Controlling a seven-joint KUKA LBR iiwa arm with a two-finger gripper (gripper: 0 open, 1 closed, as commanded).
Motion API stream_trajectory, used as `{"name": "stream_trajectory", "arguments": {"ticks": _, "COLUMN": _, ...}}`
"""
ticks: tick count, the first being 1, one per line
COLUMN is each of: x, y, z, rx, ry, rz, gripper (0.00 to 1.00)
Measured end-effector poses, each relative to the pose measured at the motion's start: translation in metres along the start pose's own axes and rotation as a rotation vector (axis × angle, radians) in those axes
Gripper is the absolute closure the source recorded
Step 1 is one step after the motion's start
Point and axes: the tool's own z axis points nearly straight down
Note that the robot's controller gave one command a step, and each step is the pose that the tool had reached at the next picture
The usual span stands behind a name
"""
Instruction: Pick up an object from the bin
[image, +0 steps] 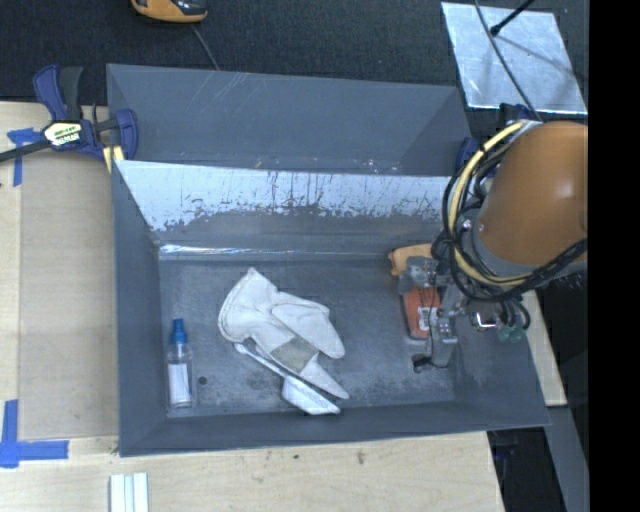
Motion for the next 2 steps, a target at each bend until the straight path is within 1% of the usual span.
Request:
{"name": "stream_trajectory", "arguments": {"ticks": 1, "x": -0.002, "y": 0.000, "z": -0.004, "rx": 0.001, "ry": -0.009, "rz": -0.002, "gripper": 0.00}}
{"name": "stream_trajectory", "arguments": {"ticks": 2, "x": -0.026, "y": 0.037, "z": 0.037, "rx": 0.001, "ry": -0.018, "rz": 0.129, "gripper": 0.00}}
